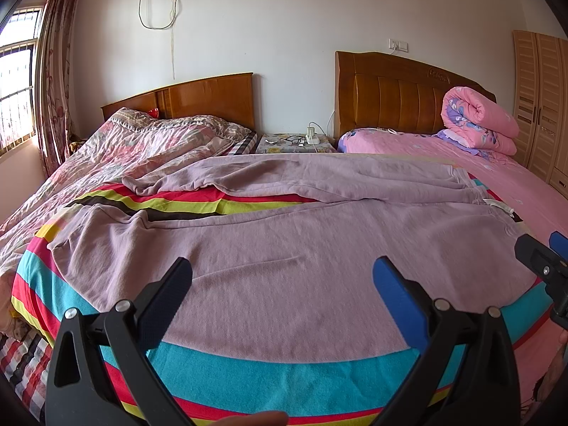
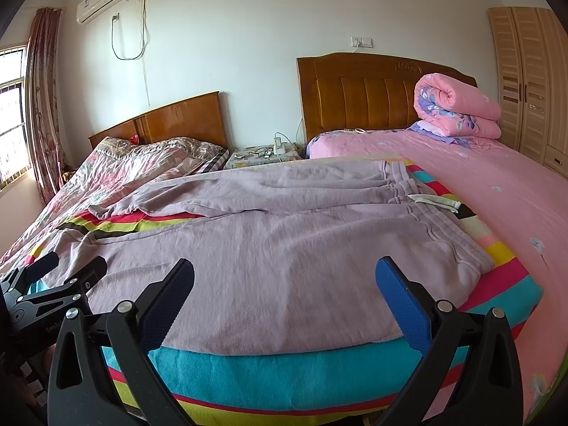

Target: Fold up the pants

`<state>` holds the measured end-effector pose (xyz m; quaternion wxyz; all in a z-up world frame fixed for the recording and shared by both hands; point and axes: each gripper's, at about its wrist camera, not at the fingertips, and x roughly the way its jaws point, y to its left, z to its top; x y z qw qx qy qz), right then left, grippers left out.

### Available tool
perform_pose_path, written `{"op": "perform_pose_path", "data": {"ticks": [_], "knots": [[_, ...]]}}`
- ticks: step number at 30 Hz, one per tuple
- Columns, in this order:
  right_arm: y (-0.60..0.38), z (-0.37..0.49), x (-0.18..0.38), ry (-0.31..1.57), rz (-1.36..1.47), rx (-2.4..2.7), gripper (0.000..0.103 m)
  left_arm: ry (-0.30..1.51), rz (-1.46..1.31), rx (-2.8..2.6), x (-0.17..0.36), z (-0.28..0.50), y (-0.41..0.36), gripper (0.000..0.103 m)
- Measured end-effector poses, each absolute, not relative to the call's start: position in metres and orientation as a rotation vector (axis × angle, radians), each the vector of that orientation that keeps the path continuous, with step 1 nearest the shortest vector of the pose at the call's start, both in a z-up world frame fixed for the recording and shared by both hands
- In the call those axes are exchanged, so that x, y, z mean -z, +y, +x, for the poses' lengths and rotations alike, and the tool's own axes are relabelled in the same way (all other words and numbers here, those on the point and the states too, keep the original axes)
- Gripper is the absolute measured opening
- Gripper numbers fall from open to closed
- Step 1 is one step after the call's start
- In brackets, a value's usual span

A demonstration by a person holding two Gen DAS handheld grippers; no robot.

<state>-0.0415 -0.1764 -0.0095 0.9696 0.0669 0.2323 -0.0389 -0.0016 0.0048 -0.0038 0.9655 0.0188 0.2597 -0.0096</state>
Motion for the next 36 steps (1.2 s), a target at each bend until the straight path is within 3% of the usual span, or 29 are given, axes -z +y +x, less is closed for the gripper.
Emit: {"op": "perform_pose_path", "data": {"ticks": [36], "knots": [[-0.194, 0.000, 0.028, 0.588, 0.116, 0.090, 0.099, 0.626, 0.061, 0.016, 0.016, 0.035, 0.004, 0.102]]}}
